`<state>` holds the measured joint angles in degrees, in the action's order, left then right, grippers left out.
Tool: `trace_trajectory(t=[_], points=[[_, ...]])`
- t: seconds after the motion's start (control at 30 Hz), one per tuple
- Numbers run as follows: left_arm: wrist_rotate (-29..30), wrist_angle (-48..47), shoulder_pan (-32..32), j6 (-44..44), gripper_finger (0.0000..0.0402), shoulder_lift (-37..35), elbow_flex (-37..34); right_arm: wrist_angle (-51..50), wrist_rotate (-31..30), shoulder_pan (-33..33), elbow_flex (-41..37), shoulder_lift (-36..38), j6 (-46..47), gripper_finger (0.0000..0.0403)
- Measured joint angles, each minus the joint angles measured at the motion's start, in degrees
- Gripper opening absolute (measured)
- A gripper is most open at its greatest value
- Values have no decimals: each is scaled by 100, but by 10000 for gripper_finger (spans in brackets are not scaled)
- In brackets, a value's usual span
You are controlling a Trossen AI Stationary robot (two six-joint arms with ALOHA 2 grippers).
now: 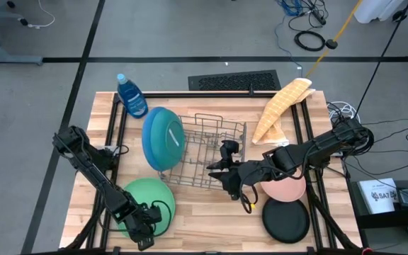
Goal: Sort dishes
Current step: Put the light green plate into the dish rack
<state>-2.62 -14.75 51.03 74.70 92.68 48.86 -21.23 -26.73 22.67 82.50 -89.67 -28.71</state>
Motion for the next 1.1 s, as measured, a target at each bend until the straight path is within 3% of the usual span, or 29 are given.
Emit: trace_trajectory(t=[0.37, 0.67, 1.1], points=[[-13, -34, -4, -2, 160, -69, 0, -6, -20, -8, 0, 0, -56, 100], [79, 164, -4, -26, 162, -293, 2, -9, -19, -5, 0, 0, -39, 100], [333, 408, -4, 78, 162, 81, 9, -52, -11, 12, 0, 0, 46, 100]])
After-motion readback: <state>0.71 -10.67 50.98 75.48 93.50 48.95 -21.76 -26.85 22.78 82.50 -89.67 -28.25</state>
